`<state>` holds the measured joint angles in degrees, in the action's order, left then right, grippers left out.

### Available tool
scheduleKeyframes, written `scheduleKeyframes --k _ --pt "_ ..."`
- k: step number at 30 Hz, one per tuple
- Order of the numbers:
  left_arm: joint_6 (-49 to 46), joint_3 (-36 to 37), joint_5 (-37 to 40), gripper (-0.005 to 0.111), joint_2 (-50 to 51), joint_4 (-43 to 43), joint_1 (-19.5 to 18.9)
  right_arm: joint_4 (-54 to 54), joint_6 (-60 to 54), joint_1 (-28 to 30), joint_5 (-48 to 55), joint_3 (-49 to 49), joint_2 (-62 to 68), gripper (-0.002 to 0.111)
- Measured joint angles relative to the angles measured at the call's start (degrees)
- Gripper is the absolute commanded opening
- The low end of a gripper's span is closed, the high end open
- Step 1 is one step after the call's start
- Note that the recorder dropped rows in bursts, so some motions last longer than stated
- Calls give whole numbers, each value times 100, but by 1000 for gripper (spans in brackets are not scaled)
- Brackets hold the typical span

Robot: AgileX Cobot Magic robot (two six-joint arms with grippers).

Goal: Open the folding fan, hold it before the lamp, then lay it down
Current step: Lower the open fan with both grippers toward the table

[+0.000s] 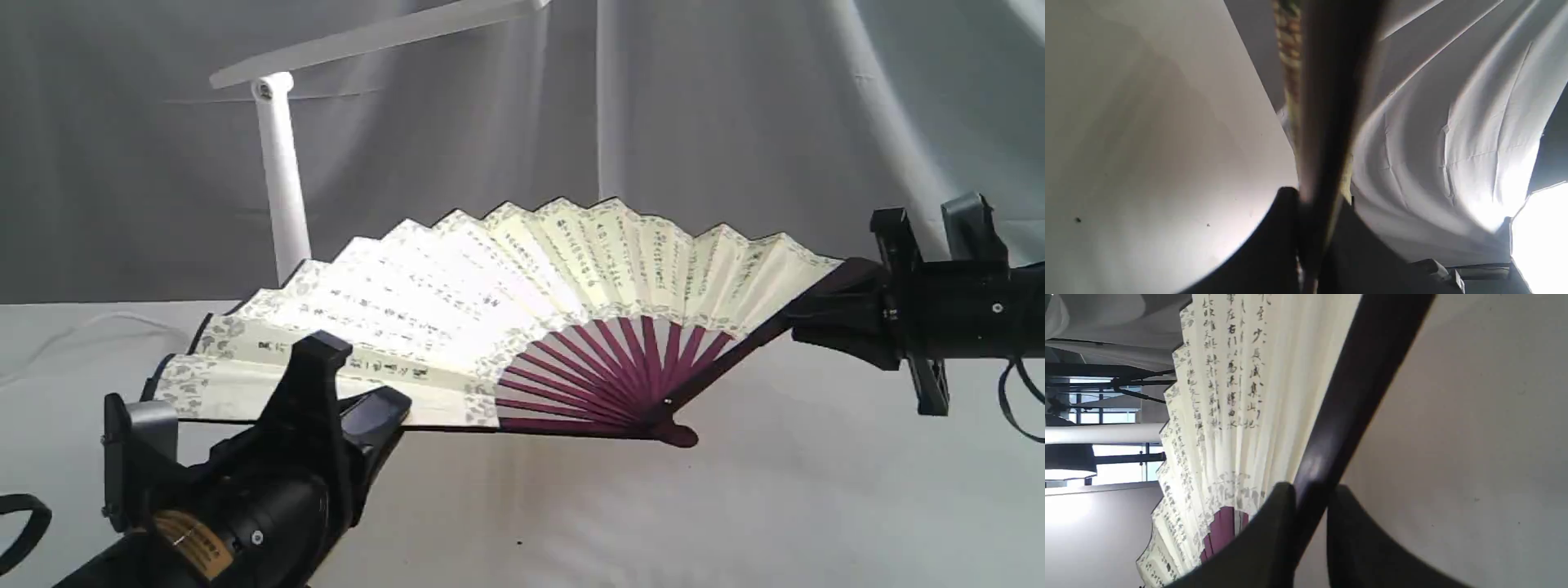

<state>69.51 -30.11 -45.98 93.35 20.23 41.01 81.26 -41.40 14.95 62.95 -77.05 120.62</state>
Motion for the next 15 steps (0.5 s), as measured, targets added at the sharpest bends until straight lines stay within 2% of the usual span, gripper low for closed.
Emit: scheduleKeyframes --k 15 --pt "96 -16 -205 0 172 0 0 -55 0 0 -84 0 0 0"
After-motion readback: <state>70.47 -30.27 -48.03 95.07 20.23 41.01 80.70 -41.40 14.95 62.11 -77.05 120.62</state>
